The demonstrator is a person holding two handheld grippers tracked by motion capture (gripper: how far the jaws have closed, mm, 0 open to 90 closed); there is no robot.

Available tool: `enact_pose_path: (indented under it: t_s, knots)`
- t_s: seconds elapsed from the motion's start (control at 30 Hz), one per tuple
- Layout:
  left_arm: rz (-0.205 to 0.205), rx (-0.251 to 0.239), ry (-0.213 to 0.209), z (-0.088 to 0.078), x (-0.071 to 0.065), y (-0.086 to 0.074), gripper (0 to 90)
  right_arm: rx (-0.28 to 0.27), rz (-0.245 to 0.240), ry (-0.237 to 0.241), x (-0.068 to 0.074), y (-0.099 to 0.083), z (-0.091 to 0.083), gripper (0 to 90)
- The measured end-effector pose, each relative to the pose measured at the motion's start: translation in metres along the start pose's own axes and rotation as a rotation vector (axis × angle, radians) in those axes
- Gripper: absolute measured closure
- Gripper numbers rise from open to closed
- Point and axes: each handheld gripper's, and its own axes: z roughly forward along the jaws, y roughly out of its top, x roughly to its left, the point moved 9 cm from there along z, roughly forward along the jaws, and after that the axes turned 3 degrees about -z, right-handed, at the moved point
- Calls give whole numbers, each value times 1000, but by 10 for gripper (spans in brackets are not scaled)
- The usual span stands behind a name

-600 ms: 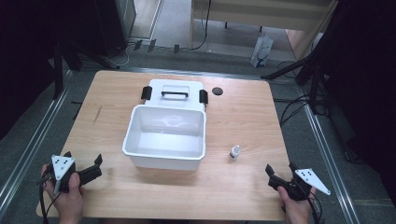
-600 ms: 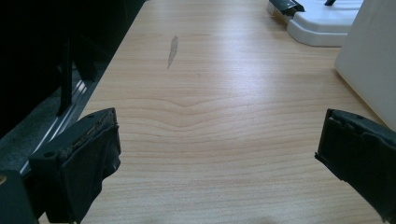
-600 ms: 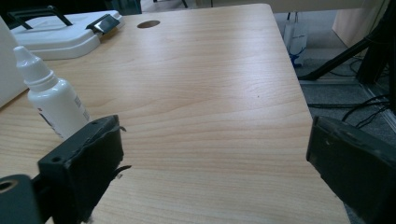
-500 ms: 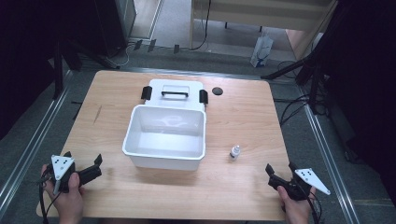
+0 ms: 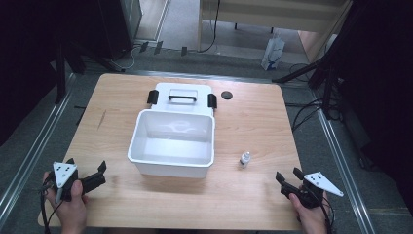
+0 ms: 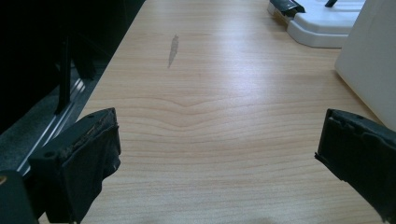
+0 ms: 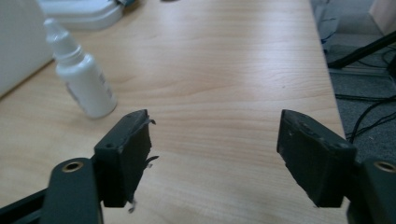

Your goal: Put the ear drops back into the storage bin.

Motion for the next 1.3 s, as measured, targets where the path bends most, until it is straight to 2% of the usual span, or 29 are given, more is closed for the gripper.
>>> enact_pose_path:
  t_s: [0.1, 0.2, 0.47, 0.5, 0.7, 0.77, 0.87, 0.9, 0.93, 1.1, 1.17, 1.3]
  knots:
    - [-3, 1, 0, 0, 0, 0, 2, 46, -67, 6, 4, 2, -2, 274]
    - [-5, 2, -3, 1, 1, 0, 2, 66, -116, 9, 6, 8, -4, 280]
    - [-4, 0, 0, 1, 0, 0, 2, 125, -179, 33, 10, 17, -4, 279]
    - [-3, 1, 0, 1, 0, 0, 2, 154, -208, 45, 13, 19, -3, 279]
    - [-2, 0, 0, 1, 0, 1, 2, 221, -270, 111, 25, 27, 0, 298]
    - [-4, 0, -1, 1, 0, 1, 2, 252, -286, 145, 30, 29, 2, 302]
    - [-6, 1, -1, 2, 0, 1, 2, 305, -329, 169, 36, 29, 5, 303]
    - [-6, 1, -1, 2, 0, 1, 2, 305, -329, 169, 36, 29, 5, 303]
    - [-6, 1, 0, 2, 1, 1, 2, 332, -350, 188, 40, 30, 7, 302]
    - [-5, 5, -1, 2, 1, 0, 2, 385, -388, 220, 48, 37, 12, 297]
    - [-5, 5, -1, 2, 1, 0, 2, 399, -411, 207, 48, 40, 15, 309]
    - [-11, 4, -1, 2, 1, 1, 2, 452, -428, 235, 48, 45, 18, 309]
